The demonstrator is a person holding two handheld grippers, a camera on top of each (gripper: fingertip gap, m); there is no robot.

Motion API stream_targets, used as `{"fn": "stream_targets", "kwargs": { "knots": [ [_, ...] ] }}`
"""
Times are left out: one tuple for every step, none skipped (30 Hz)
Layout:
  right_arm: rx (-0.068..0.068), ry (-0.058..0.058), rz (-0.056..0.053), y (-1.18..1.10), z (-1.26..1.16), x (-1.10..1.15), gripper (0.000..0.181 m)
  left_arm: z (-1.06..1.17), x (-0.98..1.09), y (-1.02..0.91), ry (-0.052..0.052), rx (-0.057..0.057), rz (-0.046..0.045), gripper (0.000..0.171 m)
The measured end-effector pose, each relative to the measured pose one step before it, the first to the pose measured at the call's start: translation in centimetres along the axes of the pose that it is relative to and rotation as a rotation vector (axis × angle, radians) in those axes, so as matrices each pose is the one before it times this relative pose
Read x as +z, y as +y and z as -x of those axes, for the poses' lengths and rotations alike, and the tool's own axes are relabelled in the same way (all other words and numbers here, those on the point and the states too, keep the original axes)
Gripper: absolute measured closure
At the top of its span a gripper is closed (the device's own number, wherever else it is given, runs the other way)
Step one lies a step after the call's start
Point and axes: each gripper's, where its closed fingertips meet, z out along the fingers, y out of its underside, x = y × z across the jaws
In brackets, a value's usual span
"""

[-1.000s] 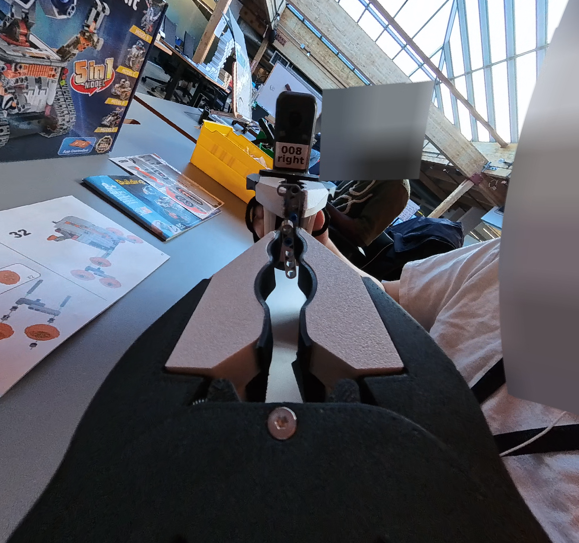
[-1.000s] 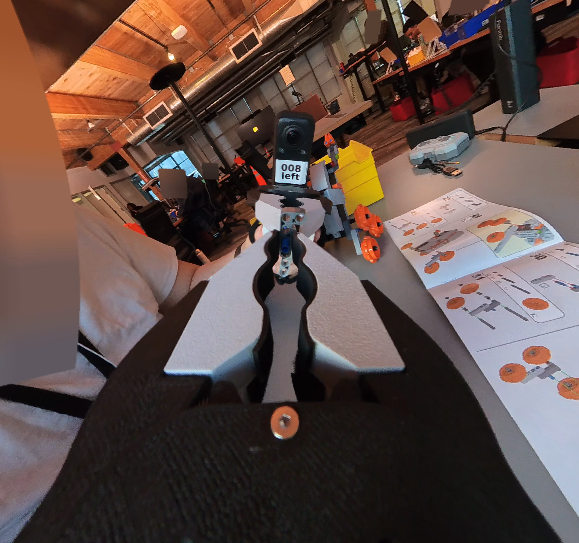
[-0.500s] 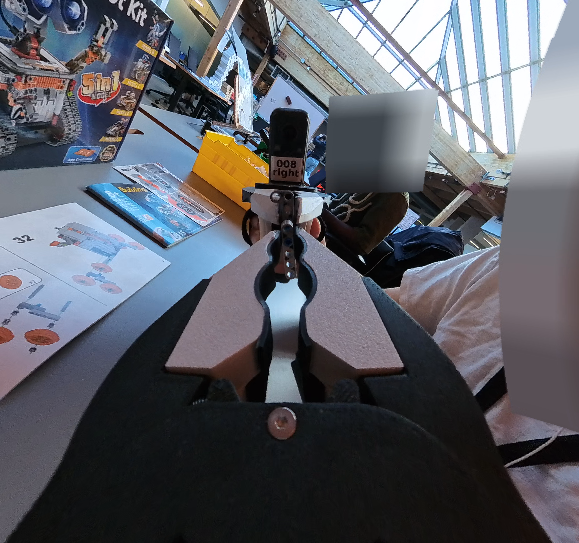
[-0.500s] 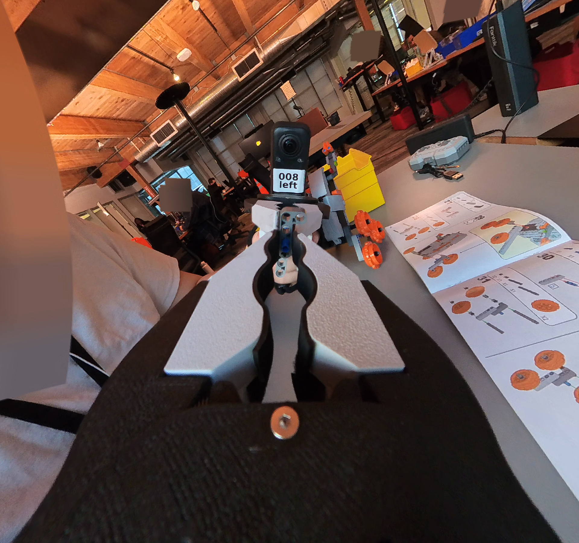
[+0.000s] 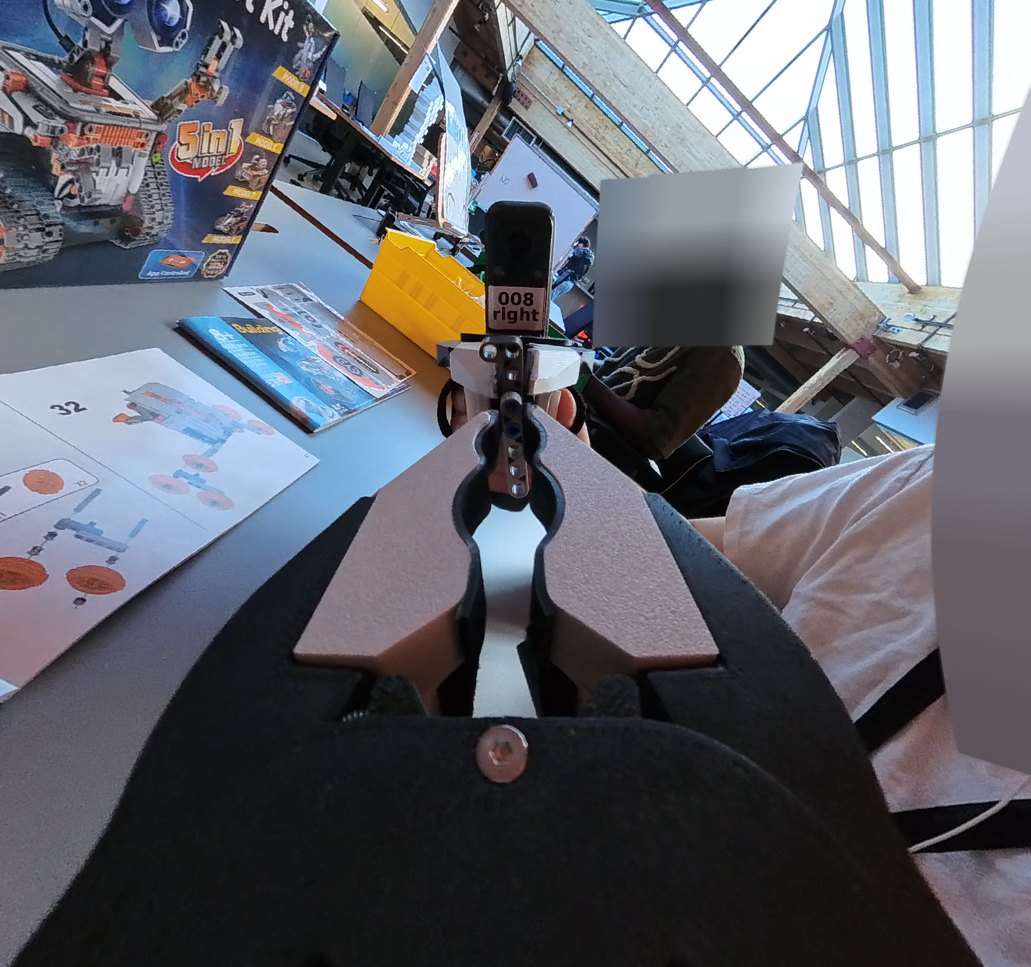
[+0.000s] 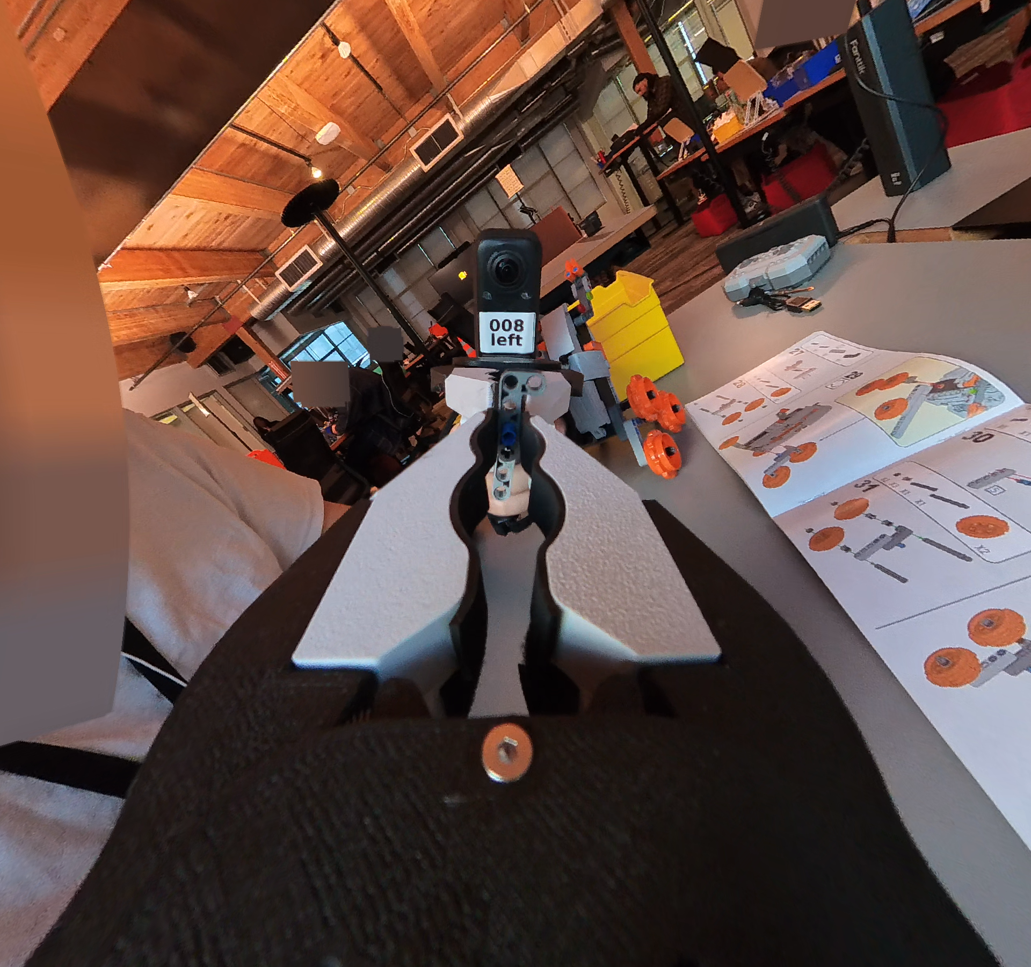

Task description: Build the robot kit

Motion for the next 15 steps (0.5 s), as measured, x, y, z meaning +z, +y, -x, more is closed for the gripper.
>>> {"fn": "stream_targets", "kwargs": {
  "knots": [
    [0.0027,-0.0009,-0.0079,-0.066,0.016,0.015,0.176,-0.017,-0.004,-0.042,0.0017,-0.0025,-0.00404,0.167],
    [0.0049,-0.0021,-0.0139,-0.130,0.031,0.041,0.176,-0.037,-0.004,-0.117,0.0031,-0.0048,-0.00827,0.167],
    [0.0047,-0.0078,-0.0177,-0.155,0.114,0.068,0.175,-0.115,-0.023,-0.161,0.0078,-0.0072,-0.01155,0.167],
    [0.0046,-0.0110,-0.0208,-0.189,0.160,0.073,0.176,-0.167,-0.021,-0.184,0.0132,-0.0116,-0.01429,0.167],
    [0.0071,-0.0059,-0.0208,-0.172,0.080,0.067,0.176,-0.121,-0.020,-0.155,0.0124,-0.0141,-0.01446,0.167],
    [0.0102,-0.0094,-0.0184,-0.131,0.094,0.057,0.175,-0.118,-0.002,-0.138,0.0122,-0.0111,-0.01272,0.167],
    [0.0107,-0.0089,-0.0196,-0.148,0.083,0.040,0.176,-0.098,0.013,-0.121,0.0097,-0.0055,-0.01137,0.167],
    [0.0093,-0.0061,-0.0161,-0.093,0.048,0.042,0.176,-0.057,0.005,-0.098,0.0068,-0.0023,-0.01013,0.167],
    [0.0082,-0.0082,-0.0133,-0.065,0.069,0.034,0.176,-0.080,-0.010,-0.070,0.0088,-0.0044,-0.00859,0.166],
    [0.0059,-0.0149,-0.0129,-0.091,0.170,0.040,0.176,-0.134,0.000,-0.088,0.0132,-0.0076,-0.00905,0.167],
    [-0.0013,-0.0203,-0.0114,-0.077,0.285,0.054,0.175,-0.134,0.019,-0.095,0.0114,-0.0071,-0.01047,0.167],
    [-0.0090,-0.0060,-0.0141,-0.114,0.121,0.035,0.175,-0.109,0.035,-0.102,0.0078,-0.0046,-0.01280,0.167],
    [-0.0083,0.0066,-0.0087,-0.086,-0.027,0.007,0.175,0.013,0.020,-0.071,0.0008,-0.0021,-0.01107,0.167],
    [-0.0183,0.0094,-0.0050,-0.044,-0.030,-0.013,0.175,0.040,0.002,-0.011,0.0023,-0.0037,-0.00715,0.167],
    [-0.0230,0.0110,0.0025,0.021,-0.046,-0.007,0.175,0.061,0.000,-0.005,0.0038,-0.0073,-0.00465,0.167]
  ]
}}
